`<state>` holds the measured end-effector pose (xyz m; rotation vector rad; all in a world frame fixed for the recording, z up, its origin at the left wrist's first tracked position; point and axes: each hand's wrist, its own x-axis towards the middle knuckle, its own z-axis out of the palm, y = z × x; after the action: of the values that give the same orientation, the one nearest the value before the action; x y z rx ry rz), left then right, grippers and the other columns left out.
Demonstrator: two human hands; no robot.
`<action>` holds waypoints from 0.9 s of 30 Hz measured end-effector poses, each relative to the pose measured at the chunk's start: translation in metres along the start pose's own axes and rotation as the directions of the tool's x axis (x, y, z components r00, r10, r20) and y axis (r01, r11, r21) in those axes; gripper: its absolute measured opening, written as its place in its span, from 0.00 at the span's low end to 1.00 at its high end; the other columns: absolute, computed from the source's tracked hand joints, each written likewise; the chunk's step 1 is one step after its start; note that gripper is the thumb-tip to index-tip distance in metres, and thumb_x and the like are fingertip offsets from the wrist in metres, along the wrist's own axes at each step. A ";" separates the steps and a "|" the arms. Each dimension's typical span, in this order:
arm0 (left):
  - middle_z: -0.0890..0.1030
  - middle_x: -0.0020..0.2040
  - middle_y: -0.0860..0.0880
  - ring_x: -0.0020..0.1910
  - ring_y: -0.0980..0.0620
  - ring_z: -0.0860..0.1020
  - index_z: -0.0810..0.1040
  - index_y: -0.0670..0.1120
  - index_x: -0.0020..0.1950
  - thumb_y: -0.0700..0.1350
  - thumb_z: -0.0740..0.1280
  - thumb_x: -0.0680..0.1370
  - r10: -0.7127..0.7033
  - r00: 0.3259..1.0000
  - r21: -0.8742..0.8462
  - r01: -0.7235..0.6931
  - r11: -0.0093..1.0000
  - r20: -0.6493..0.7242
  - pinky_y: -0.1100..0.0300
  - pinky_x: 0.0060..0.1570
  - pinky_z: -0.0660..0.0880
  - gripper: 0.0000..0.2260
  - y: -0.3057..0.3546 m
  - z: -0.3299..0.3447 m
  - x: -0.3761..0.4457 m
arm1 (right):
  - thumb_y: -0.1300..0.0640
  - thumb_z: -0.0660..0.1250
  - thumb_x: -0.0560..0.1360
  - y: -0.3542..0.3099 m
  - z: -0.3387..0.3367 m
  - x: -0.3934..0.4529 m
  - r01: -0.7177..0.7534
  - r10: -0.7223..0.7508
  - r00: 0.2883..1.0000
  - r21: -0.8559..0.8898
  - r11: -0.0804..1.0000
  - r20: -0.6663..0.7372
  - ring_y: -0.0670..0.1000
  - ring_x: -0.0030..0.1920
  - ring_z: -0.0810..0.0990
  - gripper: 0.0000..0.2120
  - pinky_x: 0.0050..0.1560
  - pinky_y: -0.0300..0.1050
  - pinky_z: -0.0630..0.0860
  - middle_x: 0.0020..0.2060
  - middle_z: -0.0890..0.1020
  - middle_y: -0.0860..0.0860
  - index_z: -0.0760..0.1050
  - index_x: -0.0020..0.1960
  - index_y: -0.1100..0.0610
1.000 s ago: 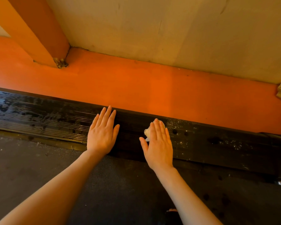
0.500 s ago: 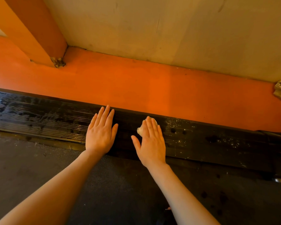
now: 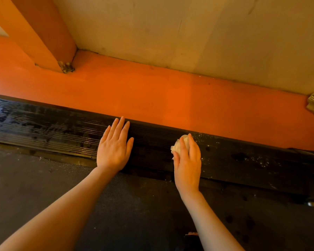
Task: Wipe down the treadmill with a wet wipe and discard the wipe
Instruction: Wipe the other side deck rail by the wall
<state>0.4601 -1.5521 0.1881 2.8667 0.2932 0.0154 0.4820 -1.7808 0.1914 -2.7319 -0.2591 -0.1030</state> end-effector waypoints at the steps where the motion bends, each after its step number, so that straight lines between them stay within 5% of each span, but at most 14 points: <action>1: 0.55 0.79 0.46 0.79 0.50 0.50 0.60 0.45 0.78 0.58 0.45 0.83 -0.002 1.000 0.001 0.002 1.000 0.002 0.52 0.76 0.50 0.28 0.000 0.000 0.000 | 0.61 0.69 0.77 0.000 0.001 -0.001 0.015 -0.014 1.000 0.024 1.000 -0.011 0.59 0.72 0.68 0.22 0.66 0.51 0.69 0.71 0.71 0.59 0.72 0.70 0.62; 4: 0.54 0.79 0.47 0.79 0.50 0.49 0.59 0.45 0.78 0.58 0.44 0.82 -0.007 1.000 0.010 0.007 1.000 0.008 0.52 0.76 0.49 0.29 0.001 -0.001 0.000 | 0.65 0.69 0.76 -0.002 0.008 0.000 0.058 -0.057 0.998 0.071 0.996 -0.016 0.59 0.73 0.68 0.21 0.68 0.55 0.71 0.70 0.73 0.59 0.73 0.69 0.64; 10: 0.56 0.79 0.46 0.78 0.50 0.51 0.61 0.45 0.78 0.58 0.46 0.83 -0.007 1.000 0.013 0.007 1.000 -0.001 0.52 0.76 0.49 0.28 0.000 0.000 0.000 | 0.65 0.72 0.73 -0.028 0.028 0.002 0.308 -0.307 0.944 0.009 0.951 0.119 0.55 0.75 0.65 0.27 0.73 0.49 0.59 0.72 0.71 0.58 0.71 0.71 0.63; 19: 0.55 0.79 0.46 0.79 0.49 0.50 0.60 0.45 0.78 0.58 0.46 0.83 -0.006 1.000 0.005 0.006 1.000 0.002 0.52 0.76 0.49 0.28 0.001 -0.001 0.000 | 0.60 0.63 0.79 0.016 0.007 0.005 0.001 0.000 0.998 -0.028 1.000 0.058 0.55 0.76 0.62 0.22 0.73 0.54 0.66 0.74 0.68 0.56 0.69 0.73 0.61; 22: 0.55 0.79 0.46 0.78 0.50 0.50 0.60 0.45 0.78 0.58 0.45 0.82 -0.010 1.000 0.007 0.010 1.000 0.002 0.52 0.76 0.49 0.28 0.002 -0.002 -0.001 | 0.63 0.67 0.78 0.001 0.014 0.007 0.061 -0.058 0.996 -0.043 0.997 0.069 0.55 0.76 0.62 0.24 0.74 0.51 0.59 0.74 0.68 0.57 0.68 0.73 0.62; 27: 0.54 0.79 0.47 0.78 0.50 0.49 0.60 0.45 0.78 0.57 0.45 0.83 -0.012 1.000 0.020 0.012 1.000 0.006 0.53 0.76 0.48 0.27 0.002 -0.002 0.000 | 0.67 0.73 0.73 -0.020 0.023 0.015 0.189 -0.191 0.977 0.022 0.982 0.093 0.56 0.74 0.66 0.27 0.72 0.51 0.63 0.71 0.72 0.58 0.71 0.71 0.63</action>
<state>0.4606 -1.5537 0.1905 2.8845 0.3116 0.0019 0.4937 -1.7510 0.1800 -2.6963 -0.5461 -0.0235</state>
